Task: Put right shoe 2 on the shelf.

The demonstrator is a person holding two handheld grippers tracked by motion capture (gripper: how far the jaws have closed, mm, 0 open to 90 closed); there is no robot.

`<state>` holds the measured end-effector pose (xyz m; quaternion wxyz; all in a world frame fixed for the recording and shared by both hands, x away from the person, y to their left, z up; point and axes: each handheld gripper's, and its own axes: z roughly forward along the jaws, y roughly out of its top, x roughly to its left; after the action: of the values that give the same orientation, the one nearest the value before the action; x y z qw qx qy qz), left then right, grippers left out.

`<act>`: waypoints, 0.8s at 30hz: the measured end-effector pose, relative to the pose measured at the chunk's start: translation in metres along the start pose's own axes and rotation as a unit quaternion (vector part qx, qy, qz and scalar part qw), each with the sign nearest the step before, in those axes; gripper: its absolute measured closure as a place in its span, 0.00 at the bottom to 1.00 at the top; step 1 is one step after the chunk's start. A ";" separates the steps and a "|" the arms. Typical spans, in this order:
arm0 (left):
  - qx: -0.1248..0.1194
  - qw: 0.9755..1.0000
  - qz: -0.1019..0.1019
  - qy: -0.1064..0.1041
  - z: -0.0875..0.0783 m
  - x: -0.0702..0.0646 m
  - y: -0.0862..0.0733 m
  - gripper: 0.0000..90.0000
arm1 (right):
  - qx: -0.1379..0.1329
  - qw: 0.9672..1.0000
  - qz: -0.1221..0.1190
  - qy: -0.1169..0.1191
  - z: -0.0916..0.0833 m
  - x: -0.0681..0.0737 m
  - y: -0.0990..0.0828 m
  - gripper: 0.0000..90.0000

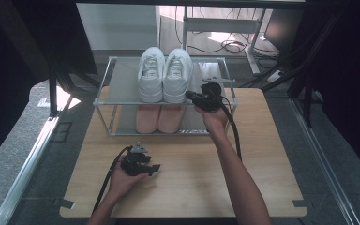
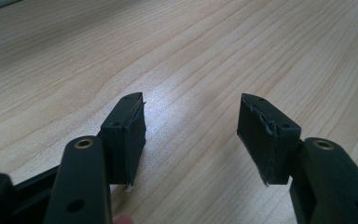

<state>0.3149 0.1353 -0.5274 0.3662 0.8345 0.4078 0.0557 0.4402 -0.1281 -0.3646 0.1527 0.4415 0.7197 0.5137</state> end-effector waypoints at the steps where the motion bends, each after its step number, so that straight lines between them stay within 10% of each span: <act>1: -0.001 1.000 0.000 0.000 0.000 0.000 0.000 0.47 | 0.000 1.000 0.001 0.002 0.001 0.001 0.000 1.00; 18: -0.003 1.000 -0.013 0.004 -0.004 0.004 -0.003 0.47 | -0.014 1.000 -0.003 0.007 -0.009 -0.006 -0.001 0.99; 24: -0.001 1.000 -0.013 0.004 -0.002 0.004 -0.003 0.47 | -0.024 1.000 -0.011 0.008 -0.024 -0.014 -0.004 0.85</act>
<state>0.3147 0.1405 -0.5289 0.3658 0.8287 0.4200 0.0548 0.4307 -0.1540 -0.3610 0.1634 0.4257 0.7130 0.5326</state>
